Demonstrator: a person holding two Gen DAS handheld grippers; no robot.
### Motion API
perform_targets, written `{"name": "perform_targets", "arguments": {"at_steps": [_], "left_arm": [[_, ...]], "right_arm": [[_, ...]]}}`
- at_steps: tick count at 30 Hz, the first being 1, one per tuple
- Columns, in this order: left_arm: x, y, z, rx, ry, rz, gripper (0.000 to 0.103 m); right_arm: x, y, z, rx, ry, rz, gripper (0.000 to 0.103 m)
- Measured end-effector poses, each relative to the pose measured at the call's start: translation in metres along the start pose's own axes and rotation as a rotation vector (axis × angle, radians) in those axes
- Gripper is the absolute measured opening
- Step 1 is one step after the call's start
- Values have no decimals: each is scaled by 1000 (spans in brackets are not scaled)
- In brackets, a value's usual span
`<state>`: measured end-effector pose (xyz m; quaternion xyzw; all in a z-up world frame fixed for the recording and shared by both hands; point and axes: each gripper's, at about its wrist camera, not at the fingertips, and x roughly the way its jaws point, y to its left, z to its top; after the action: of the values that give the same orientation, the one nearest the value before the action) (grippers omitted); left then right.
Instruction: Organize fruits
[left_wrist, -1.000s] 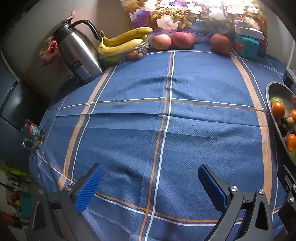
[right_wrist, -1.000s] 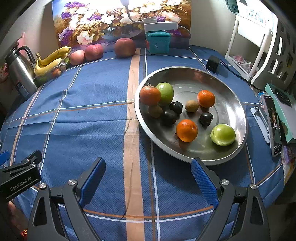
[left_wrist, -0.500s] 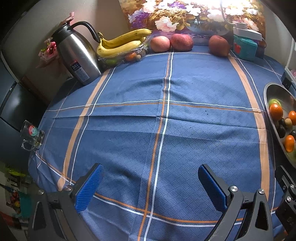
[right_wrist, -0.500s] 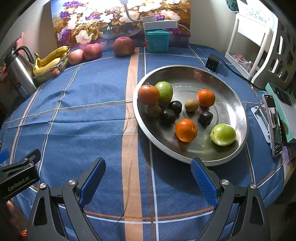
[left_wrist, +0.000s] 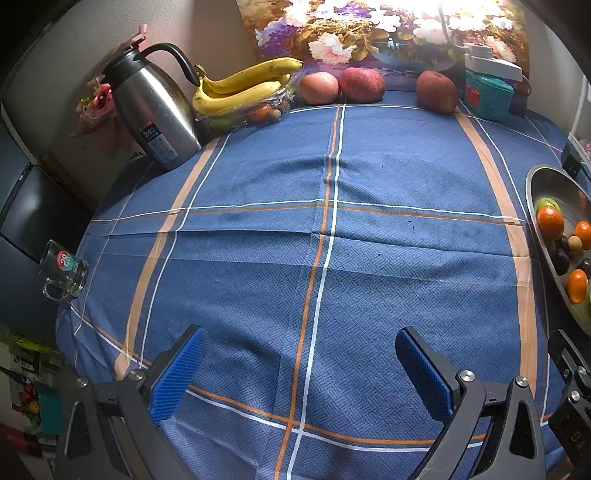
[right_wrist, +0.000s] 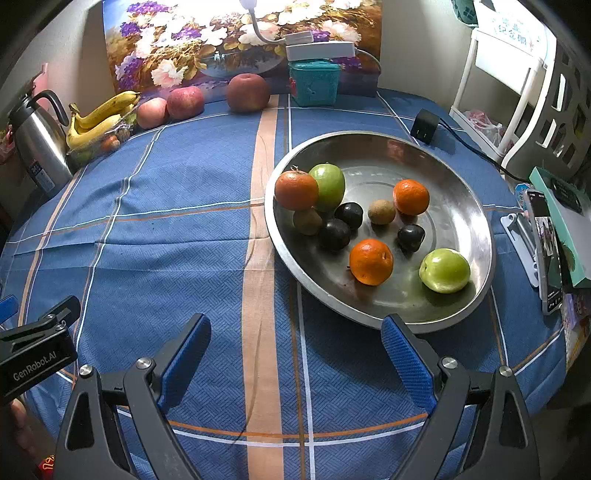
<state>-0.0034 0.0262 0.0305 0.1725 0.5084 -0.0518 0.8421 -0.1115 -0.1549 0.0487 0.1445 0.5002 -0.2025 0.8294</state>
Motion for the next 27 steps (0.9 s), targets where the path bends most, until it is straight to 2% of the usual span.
{"name": "perform_targets", "arguments": {"at_steps": [27], "left_arm": [[1,0,-1,0,8,-6,103]], "right_arm": [[0,-1,0,-2,0,1,94]]}}
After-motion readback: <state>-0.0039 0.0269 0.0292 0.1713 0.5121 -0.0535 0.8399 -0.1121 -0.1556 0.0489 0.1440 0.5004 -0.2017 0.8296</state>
